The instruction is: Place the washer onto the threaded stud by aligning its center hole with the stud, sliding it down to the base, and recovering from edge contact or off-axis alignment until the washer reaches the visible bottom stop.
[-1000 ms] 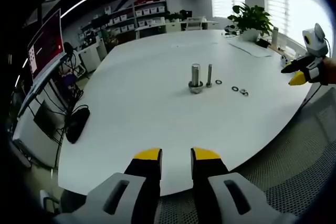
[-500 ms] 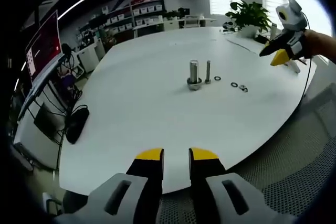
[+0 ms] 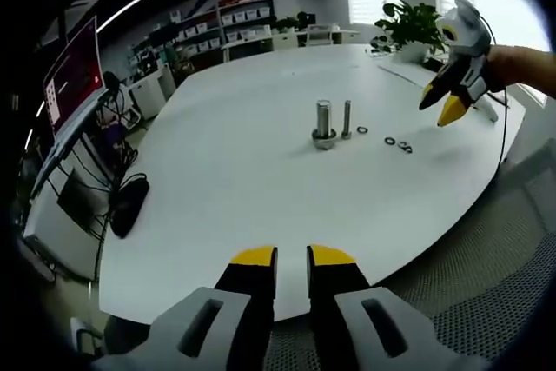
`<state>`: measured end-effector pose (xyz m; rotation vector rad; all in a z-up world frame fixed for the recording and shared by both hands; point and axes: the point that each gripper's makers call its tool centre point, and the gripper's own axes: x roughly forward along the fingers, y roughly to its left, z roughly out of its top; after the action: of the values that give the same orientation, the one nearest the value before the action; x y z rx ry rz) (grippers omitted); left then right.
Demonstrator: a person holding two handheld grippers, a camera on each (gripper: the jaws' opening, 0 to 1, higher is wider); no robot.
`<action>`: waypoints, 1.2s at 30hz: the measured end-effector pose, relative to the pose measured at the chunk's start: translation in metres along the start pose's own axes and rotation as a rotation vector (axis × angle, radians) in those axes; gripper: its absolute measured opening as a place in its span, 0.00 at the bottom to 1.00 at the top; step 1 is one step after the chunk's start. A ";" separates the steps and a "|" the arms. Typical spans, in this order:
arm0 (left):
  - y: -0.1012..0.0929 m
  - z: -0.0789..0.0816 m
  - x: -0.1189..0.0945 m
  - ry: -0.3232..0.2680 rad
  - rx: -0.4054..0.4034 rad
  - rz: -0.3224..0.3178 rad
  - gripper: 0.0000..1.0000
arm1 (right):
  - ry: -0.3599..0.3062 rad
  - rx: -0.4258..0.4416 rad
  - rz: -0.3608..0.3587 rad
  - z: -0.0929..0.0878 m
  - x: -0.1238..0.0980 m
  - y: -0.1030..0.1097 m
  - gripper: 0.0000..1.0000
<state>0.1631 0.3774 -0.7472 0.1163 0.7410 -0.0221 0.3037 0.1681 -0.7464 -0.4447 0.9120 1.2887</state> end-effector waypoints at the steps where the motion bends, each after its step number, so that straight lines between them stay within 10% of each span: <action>1: 0.000 0.001 -0.001 -0.006 -0.005 -0.002 0.08 | 0.005 -0.007 -0.004 0.000 0.001 0.000 0.42; 36: 0.001 -0.003 -0.001 0.011 0.007 0.011 0.07 | 0.321 -0.255 0.001 -0.023 0.049 0.005 0.28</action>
<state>0.1607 0.3785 -0.7482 0.1268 0.7512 -0.0136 0.2918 0.1828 -0.7972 -0.8700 1.0161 1.3635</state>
